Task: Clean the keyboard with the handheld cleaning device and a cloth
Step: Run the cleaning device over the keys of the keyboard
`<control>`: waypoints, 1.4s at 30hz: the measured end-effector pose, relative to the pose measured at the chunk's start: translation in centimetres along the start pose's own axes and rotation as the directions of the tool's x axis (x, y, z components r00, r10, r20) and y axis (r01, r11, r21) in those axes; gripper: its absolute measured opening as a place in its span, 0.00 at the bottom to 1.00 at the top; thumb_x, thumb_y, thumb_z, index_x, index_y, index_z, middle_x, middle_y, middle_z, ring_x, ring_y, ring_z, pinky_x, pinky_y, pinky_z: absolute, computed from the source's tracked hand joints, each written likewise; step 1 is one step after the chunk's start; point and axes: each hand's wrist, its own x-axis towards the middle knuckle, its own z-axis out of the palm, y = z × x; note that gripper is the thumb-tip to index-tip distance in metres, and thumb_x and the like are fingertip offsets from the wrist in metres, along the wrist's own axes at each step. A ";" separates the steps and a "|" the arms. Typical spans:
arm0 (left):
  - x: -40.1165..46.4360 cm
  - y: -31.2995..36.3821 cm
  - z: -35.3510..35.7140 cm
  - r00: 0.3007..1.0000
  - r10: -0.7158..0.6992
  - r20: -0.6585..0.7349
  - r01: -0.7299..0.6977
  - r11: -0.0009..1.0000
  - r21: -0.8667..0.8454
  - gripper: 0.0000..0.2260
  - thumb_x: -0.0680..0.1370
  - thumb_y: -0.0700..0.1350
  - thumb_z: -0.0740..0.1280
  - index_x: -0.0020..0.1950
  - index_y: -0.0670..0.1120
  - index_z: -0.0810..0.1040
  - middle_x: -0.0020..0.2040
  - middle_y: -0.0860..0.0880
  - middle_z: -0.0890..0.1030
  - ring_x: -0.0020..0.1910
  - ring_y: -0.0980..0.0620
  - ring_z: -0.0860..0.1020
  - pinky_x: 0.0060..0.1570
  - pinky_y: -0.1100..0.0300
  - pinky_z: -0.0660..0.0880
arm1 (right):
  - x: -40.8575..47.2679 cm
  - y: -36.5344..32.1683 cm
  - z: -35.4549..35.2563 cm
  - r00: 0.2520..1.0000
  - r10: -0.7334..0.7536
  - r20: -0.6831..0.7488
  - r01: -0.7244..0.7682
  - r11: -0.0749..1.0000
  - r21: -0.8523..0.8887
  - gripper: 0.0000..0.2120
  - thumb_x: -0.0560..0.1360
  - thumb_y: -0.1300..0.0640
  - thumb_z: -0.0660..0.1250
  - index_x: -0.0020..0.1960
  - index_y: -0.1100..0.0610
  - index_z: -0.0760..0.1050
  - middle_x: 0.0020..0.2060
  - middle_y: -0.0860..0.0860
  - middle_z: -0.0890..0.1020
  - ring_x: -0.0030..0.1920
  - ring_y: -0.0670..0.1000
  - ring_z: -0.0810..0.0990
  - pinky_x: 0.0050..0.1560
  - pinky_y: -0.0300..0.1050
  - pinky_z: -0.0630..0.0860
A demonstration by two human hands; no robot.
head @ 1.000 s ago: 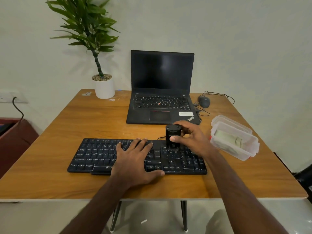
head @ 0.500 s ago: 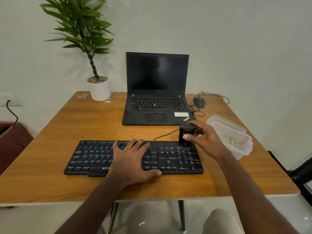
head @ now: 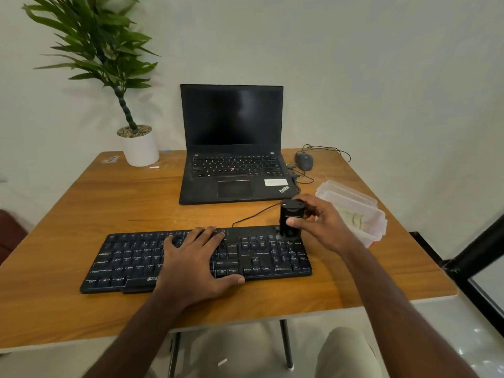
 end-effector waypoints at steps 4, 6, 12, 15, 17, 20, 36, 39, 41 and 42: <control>0.0 0.1 0.0 1.000 -0.005 -0.003 0.005 1.000 -0.005 0.56 0.60 0.86 0.40 0.81 0.58 0.57 0.82 0.54 0.55 0.81 0.52 0.52 0.74 0.32 0.49 | -0.5 0.2 -2.8 0.999 -0.030 -0.019 0.029 0.998 -0.058 0.14 0.73 0.58 0.77 0.58 0.56 0.81 0.48 0.49 0.85 0.49 0.50 0.81 0.49 0.38 0.75; 0.1 0.1 0.0 1.000 -0.003 0.002 0.003 1.000 0.004 0.57 0.59 0.86 0.39 0.81 0.58 0.57 0.82 0.55 0.55 0.81 0.52 0.51 0.74 0.32 0.49 | -0.3 0.0 -2.4 0.997 -0.041 -0.064 0.039 0.999 -0.026 0.15 0.73 0.59 0.77 0.59 0.57 0.81 0.48 0.48 0.85 0.48 0.48 0.81 0.49 0.36 0.75; 0.0 0.1 0.0 1.000 0.004 -0.026 -0.004 1.000 -0.005 0.56 0.60 0.86 0.40 0.80 0.56 0.61 0.81 0.54 0.58 0.80 0.52 0.55 0.73 0.31 0.52 | 1.2 -1.2 2.2 0.997 -0.063 -0.037 0.065 0.997 0.052 0.15 0.73 0.61 0.76 0.59 0.56 0.80 0.48 0.45 0.83 0.48 0.45 0.80 0.51 0.38 0.75; 0.0 0.1 0.0 1.000 0.000 -0.014 0.000 1.000 0.000 0.56 0.60 0.86 0.40 0.80 0.57 0.59 0.81 0.54 0.57 0.80 0.52 0.54 0.73 0.31 0.51 | 1.3 -0.9 2.7 0.998 -0.045 0.032 0.045 0.999 0.005 0.13 0.74 0.60 0.76 0.57 0.55 0.81 0.48 0.44 0.83 0.49 0.45 0.80 0.52 0.35 0.74; 0.1 0.1 -0.1 1.000 0.002 -0.014 -0.002 1.000 -0.007 0.56 0.60 0.86 0.40 0.81 0.57 0.59 0.82 0.54 0.57 0.81 0.52 0.53 0.73 0.31 0.51 | 0.8 -0.3 1.2 0.999 -0.033 0.033 0.034 0.999 -0.030 0.13 0.73 0.59 0.77 0.57 0.54 0.81 0.49 0.45 0.84 0.50 0.46 0.80 0.52 0.35 0.74; 0.1 0.0 0.0 1.000 0.001 -0.009 -0.001 1.000 -0.003 0.56 0.60 0.86 0.41 0.81 0.57 0.59 0.82 0.54 0.56 0.81 0.52 0.53 0.73 0.31 0.50 | 0.1 0.3 -1.8 1.000 -0.025 0.011 0.026 0.995 -0.093 0.17 0.72 0.51 0.78 0.58 0.52 0.81 0.50 0.46 0.85 0.50 0.49 0.81 0.51 0.38 0.74; 0.1 -0.1 0.2 1.000 -0.003 0.009 0.003 1.000 0.000 0.56 0.60 0.86 0.40 0.81 0.57 0.56 0.82 0.54 0.54 0.81 0.52 0.51 0.74 0.32 0.49 | 0.6 -0.1 0.2 1.000 0.004 0.029 -0.002 0.997 -0.079 0.15 0.74 0.56 0.77 0.59 0.53 0.80 0.51 0.47 0.84 0.54 0.52 0.81 0.56 0.50 0.76; 0.2 -0.2 0.3 1.000 0.000 0.004 0.000 1.000 0.003 0.55 0.60 0.86 0.42 0.81 0.57 0.56 0.82 0.54 0.54 0.81 0.52 0.51 0.74 0.32 0.47 | 0.0 -0.2 -1.5 1.000 -0.003 -0.010 0.002 0.994 -0.107 0.15 0.73 0.56 0.77 0.58 0.53 0.81 0.50 0.47 0.85 0.51 0.52 0.82 0.53 0.48 0.77; 0.1 -0.2 0.1 1.000 0.015 -0.007 -0.015 1.000 0.014 0.56 0.60 0.87 0.42 0.81 0.58 0.56 0.82 0.54 0.55 0.81 0.52 0.51 0.74 0.31 0.44 | 0.0 -0.5 -1.1 0.998 -0.029 -0.060 0.023 0.995 -0.096 0.15 0.73 0.57 0.77 0.59 0.52 0.81 0.49 0.45 0.85 0.49 0.49 0.82 0.50 0.43 0.76; 0.0 -0.5 0.0 0.999 0.031 -0.023 -0.030 0.999 0.019 0.55 0.60 0.87 0.42 0.81 0.58 0.57 0.82 0.54 0.56 0.81 0.51 0.52 0.73 0.30 0.42 | 0.0 -0.7 -0.5 0.995 -0.048 -0.091 0.041 0.996 -0.078 0.16 0.73 0.56 0.77 0.59 0.52 0.81 0.49 0.44 0.84 0.49 0.48 0.81 0.49 0.42 0.76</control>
